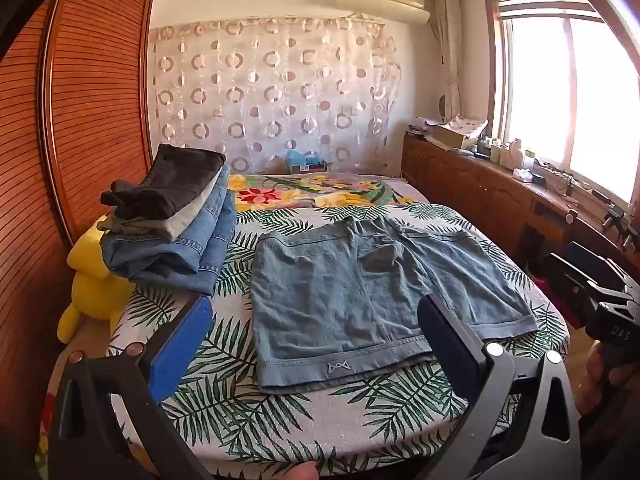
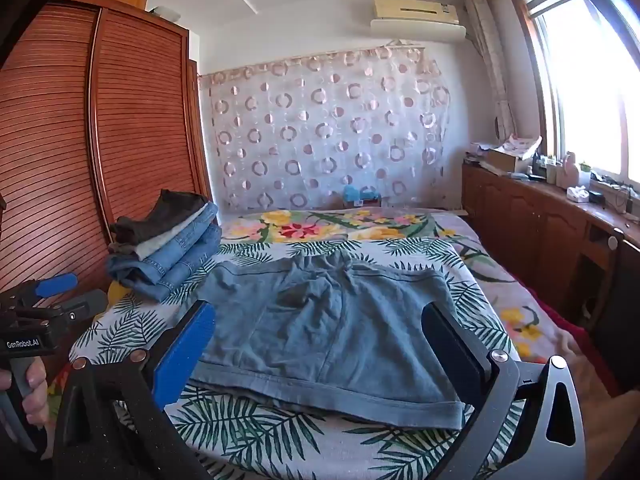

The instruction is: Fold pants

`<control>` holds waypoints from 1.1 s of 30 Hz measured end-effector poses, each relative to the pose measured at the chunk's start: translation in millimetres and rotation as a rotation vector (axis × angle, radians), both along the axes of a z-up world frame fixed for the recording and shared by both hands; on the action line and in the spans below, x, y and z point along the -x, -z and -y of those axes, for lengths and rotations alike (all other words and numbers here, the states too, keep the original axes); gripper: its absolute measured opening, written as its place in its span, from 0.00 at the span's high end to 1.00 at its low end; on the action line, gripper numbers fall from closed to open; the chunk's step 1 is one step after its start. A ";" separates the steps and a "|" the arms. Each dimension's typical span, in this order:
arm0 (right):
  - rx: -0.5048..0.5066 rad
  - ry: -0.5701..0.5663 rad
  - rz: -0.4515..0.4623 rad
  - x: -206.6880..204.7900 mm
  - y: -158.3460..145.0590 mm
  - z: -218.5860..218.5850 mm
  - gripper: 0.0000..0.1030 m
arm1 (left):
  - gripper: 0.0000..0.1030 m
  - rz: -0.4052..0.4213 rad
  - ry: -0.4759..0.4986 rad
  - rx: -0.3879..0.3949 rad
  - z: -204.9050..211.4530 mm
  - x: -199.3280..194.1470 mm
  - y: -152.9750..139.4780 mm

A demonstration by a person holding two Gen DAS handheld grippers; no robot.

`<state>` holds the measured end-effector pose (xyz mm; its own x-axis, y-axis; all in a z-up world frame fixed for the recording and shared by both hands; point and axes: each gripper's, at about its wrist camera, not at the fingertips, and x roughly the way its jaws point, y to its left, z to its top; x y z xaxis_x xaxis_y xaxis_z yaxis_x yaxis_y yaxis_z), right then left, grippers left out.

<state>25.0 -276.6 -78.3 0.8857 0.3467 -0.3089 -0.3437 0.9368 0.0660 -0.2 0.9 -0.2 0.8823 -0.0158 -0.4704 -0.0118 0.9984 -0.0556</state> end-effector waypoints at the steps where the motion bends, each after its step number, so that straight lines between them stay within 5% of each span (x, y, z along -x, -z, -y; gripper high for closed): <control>1: 0.012 0.002 0.013 0.4 0.1 -0.2 0.00 | 0.00 0.004 0.001 -0.002 0.0 0.2 0.0; 33: 0.004 0.001 0.012 1.9 0.4 -2.0 0.00 | 0.00 0.008 0.004 -0.021 2.3 0.1 -0.3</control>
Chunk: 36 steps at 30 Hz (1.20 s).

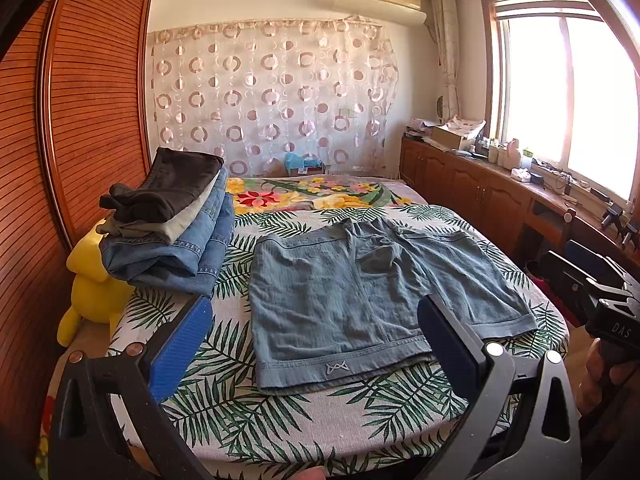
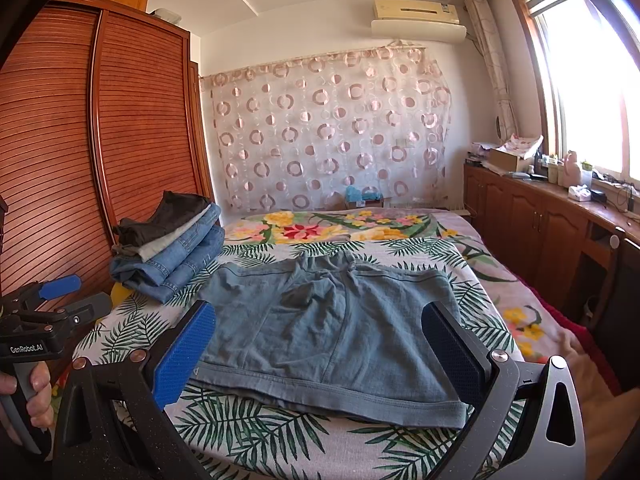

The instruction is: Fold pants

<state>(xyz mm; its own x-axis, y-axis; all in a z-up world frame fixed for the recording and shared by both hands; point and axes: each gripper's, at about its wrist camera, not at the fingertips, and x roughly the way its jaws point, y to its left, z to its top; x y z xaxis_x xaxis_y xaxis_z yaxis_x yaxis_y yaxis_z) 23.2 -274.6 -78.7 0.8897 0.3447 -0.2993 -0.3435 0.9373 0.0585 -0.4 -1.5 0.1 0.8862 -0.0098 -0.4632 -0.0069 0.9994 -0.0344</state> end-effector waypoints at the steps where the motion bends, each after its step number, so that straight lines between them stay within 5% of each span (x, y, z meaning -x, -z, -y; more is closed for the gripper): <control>1: 0.000 0.001 -0.001 -0.2 0.0 0.1 0.00 | 0.00 0.001 -0.001 0.000 0.0 0.2 0.0; 36: -0.003 -0.003 0.000 -0.3 -0.1 -0.1 0.00 | 0.00 0.018 0.000 -0.008 0.7 2.2 -5.7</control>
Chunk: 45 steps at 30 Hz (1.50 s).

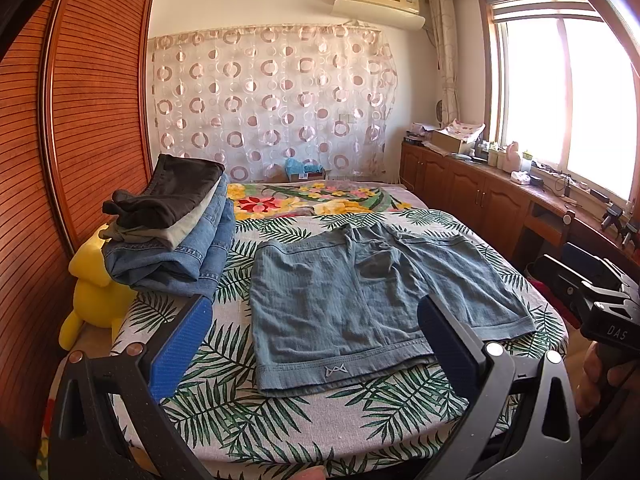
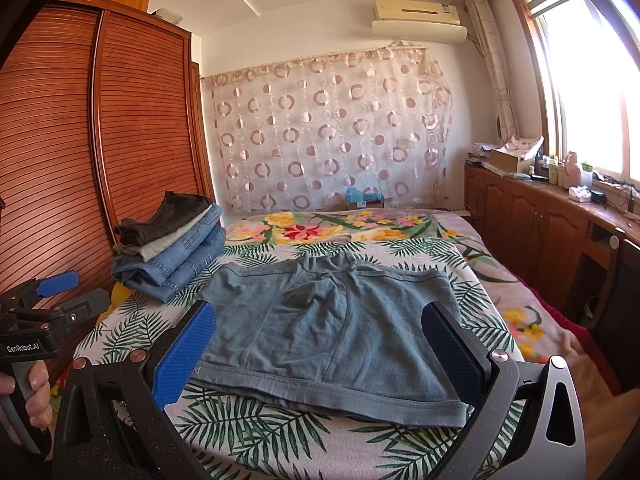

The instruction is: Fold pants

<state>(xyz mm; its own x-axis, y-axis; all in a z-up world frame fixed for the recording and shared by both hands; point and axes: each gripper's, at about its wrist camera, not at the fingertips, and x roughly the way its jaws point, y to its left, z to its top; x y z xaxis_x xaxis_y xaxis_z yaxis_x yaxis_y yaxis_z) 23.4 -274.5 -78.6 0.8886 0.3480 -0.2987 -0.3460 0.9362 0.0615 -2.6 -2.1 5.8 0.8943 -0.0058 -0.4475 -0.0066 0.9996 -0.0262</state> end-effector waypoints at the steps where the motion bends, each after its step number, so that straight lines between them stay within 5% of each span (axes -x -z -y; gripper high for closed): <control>1: 0.000 0.000 0.000 0.0 0.0 -0.1 0.00 | 0.00 0.000 0.000 -0.001 0.0 -0.2 -0.1; 28: 0.003 0.000 0.004 0.6 0.0 -1.5 0.00 | 0.00 -0.007 0.001 0.003 -1.1 -0.6 1.7; 45: 0.047 0.045 -0.065 -20.9 16.6 17.4 0.00 | 0.00 -0.111 -0.038 0.040 -26.1 -25.2 41.9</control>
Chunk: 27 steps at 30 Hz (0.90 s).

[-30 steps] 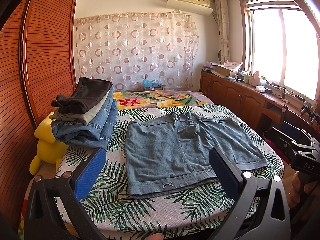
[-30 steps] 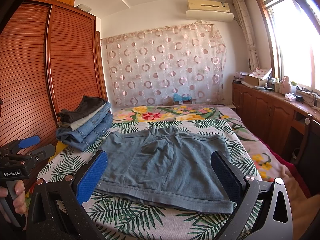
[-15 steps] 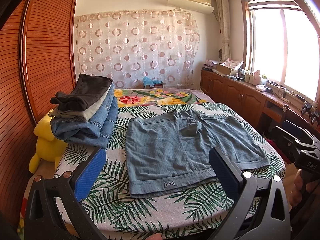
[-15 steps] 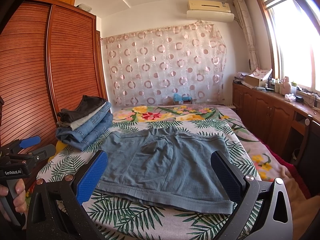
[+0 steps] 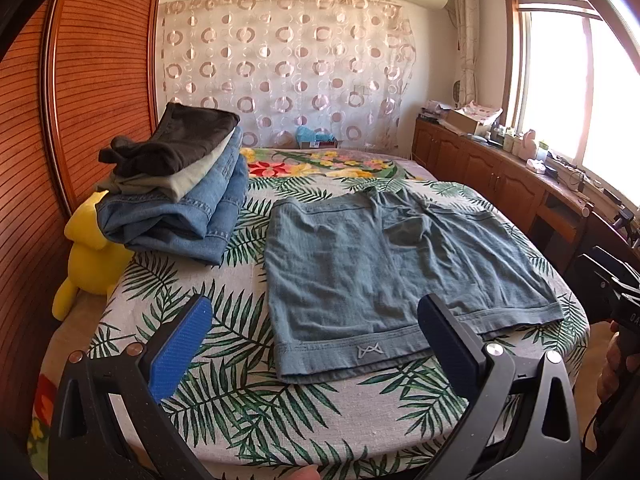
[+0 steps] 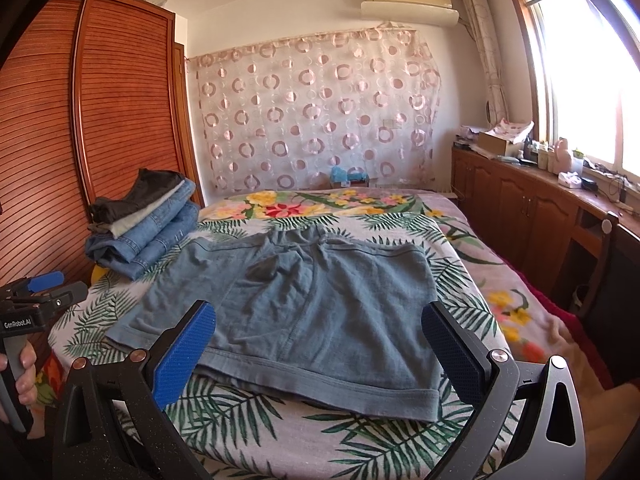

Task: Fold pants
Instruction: 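Lower the left gripper to the shorts' leg hem and close on it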

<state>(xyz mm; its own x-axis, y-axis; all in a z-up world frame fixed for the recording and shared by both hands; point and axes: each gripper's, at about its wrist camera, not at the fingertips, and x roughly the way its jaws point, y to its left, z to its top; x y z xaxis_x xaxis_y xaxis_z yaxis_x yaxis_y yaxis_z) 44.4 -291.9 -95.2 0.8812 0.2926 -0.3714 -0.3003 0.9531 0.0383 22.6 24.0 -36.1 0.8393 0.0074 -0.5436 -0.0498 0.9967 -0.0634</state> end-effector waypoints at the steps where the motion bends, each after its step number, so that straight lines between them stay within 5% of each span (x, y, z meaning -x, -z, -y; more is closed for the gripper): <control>1: 0.005 0.005 -0.005 -1.4 0.9 1.3 0.00 | 0.00 -0.008 -0.001 0.001 -1.5 -1.3 2.4; 23: 0.105 0.032 -0.207 -36.2 24.0 9.6 0.00 | 0.00 -0.163 0.025 0.032 -34.4 -18.3 54.8; 27: 0.108 0.027 -0.234 -33.6 21.5 14.0 0.00 | 0.11 -0.186 0.043 0.061 -39.3 -19.9 61.0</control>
